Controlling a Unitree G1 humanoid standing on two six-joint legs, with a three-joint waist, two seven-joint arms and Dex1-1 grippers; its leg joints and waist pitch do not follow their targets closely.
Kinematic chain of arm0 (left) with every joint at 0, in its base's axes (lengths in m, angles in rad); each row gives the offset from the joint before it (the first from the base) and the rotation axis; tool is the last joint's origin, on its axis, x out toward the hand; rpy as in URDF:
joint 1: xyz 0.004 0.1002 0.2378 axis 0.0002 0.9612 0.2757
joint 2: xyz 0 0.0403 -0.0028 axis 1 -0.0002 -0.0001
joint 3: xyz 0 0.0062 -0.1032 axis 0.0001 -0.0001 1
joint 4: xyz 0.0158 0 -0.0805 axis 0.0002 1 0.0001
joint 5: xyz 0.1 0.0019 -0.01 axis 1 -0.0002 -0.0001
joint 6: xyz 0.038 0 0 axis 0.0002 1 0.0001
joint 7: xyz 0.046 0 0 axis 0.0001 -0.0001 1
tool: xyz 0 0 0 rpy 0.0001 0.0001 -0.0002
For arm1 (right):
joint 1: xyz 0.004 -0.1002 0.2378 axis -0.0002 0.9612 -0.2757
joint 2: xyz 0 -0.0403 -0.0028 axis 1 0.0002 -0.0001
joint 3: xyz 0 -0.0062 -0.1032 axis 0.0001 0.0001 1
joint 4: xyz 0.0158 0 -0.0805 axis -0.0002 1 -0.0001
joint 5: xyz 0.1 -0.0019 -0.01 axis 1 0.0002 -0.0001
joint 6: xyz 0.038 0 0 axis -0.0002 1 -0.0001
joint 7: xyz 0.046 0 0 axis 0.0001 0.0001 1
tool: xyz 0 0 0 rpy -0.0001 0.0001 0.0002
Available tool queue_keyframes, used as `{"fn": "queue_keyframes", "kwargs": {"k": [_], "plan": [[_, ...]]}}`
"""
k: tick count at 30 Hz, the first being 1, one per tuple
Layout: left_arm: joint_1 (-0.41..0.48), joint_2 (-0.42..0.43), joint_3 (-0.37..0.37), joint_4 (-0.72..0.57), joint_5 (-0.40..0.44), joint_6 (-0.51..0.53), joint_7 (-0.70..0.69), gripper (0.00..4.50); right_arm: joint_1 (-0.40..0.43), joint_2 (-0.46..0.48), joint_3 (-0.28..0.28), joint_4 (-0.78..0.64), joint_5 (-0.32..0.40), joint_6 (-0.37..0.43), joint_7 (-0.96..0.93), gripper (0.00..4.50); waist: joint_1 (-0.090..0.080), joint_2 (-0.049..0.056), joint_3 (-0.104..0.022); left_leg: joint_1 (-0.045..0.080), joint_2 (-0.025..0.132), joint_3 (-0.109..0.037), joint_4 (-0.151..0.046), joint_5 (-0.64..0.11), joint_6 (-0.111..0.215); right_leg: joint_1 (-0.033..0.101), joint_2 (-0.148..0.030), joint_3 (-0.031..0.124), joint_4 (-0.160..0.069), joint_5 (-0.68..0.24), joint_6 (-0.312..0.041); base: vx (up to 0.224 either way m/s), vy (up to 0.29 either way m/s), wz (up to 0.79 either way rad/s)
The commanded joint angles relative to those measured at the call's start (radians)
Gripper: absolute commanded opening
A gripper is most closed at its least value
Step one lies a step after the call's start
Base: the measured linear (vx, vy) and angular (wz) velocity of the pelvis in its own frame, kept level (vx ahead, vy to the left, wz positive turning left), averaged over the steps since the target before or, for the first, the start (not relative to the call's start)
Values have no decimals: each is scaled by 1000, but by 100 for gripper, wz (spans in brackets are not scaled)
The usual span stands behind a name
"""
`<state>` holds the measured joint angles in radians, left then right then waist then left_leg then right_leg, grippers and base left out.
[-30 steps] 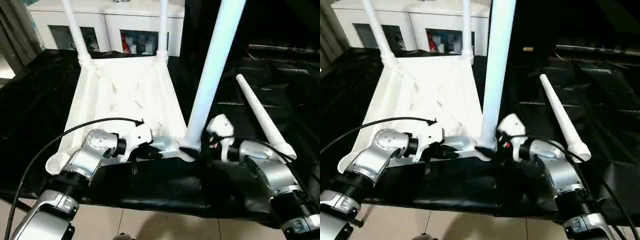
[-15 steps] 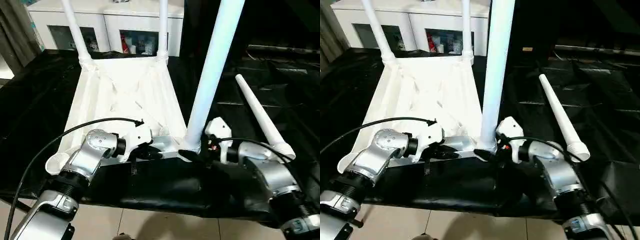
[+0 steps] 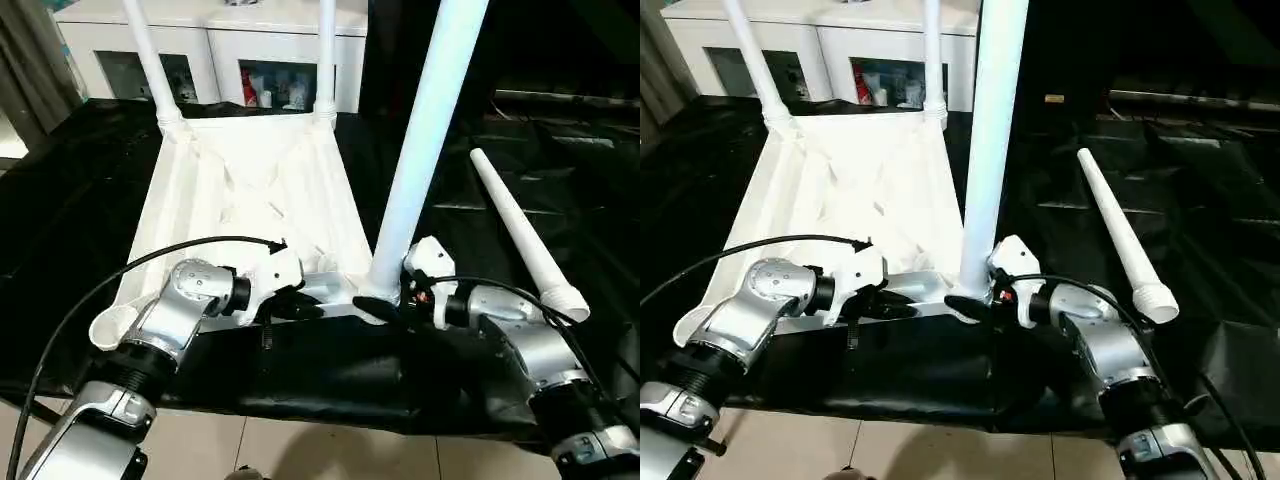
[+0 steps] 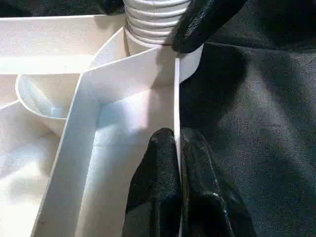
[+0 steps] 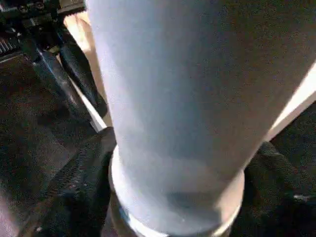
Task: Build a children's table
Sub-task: Rotate leg to tighten
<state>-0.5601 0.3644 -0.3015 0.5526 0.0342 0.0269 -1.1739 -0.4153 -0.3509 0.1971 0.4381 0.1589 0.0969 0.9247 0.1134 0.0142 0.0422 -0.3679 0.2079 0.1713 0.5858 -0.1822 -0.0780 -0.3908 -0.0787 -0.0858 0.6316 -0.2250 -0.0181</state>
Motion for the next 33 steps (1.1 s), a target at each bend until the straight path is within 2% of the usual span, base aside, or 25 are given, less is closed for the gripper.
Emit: {"fn": "queue_keyframes", "kwargs": {"k": [1, 4, 13, 18, 21, 23, 24, 26, 28, 31, 33], "plan": [[7, -8, 15, -40, -44, -6, -21, 0, -15, 5, -11, 7, -3, -13, -4, 305, 0, -18, -64, 3, 24, -1, -53, -61, 87, 59, -67, 54, -60, 50, -222, 0, 0, 0], [7, -7, 15, -40, -44, -5, -20, 0, -18, 7, -12, 16, -4, -17, -4, 280, 0, -18, -64, 3, 24, -1, -53, -62, 87, 58, -67, 54, -60, 50, -222, 0, 0, 0], [7, -13, 19, -36, -43, 12, 0, 0, -17, 31, -35, 56, -5, -9, -58, 274, -1, -17, -64, 4, 24, -1, -53, -67, 84, 58, -68, 54, -60, 43, -224, 0, 0, 0], [-36, -58, 48, 44, 4, 51, 170, 0, -40, 102, -102, 149, -16, 11, -274, 274, -12, -19, -62, 7, 22, -2, -57, -93, 51, 57, -69, 55, -69, -31, -215, 0, 0, 0], [-85, -139, 82, 116, 22, 98, 352, 0, -78, 184, -179, 272, -23, 25, -557, 274, -13, -14, -59, 5, 19, -2, -59, -88, 36, 54, -69, 56, -71, -49, -209, 0, 0, 0], [-106, -176, 90, 146, 35, 128, 435, 0, -103, 217, -208, 334, -27, 23, -681, 274, -17, -16, -60, 9, 19, -1, -60, -93, 18, 54, -69, 57, -74, -76, -206, 0, 0, 0], [-125, -214, 94, 174, 49, 151, 519, 0, -136, 243, -229, 400, -24, 15, -765, 274, -18, -11, -60, 9, 19, -3, -60, -97, 12, 54, -69, 57, -75, -75, -206, 0, 0, 0], [-143, -259, 90, 205, 61, 162, 588, 0, -180, 266, -243, 478, -29, -2, -860, 274, -20, -11, -60, 10, 17, -1, -60, -111, 11, 53, -69, 57, -78, -82, -206, 0, 0, 0], [-153, -284, 81, 224, 77, 154, 627, 0, -205, 275, -241, 517, -37, -21, -887, 274, -15, -12, -63, 8, 16, -1, -57, -99, 24, 57, -69, 58, -75, -44, -207, 0, 0, 0], [-155, -296, 66, 229, 83, 138, 611, 0, -222, 282, -237, 524, -35, -50, -854, 274, -11, -10, -67, 1, 15, -1, -53, -61, 61, 61, -68, 55, -69, 27, -203, 0, 0, 0], [-159, -294, 63, 235, 84, 125, 601, 0, -232, 288, -251, 526, -25, -72, -830, 330, -11, -9, -65, 3, 15, -1, -55, -83, 66, 60, -68, 54, -73, 6, -205, 0, 0, 0]]}}
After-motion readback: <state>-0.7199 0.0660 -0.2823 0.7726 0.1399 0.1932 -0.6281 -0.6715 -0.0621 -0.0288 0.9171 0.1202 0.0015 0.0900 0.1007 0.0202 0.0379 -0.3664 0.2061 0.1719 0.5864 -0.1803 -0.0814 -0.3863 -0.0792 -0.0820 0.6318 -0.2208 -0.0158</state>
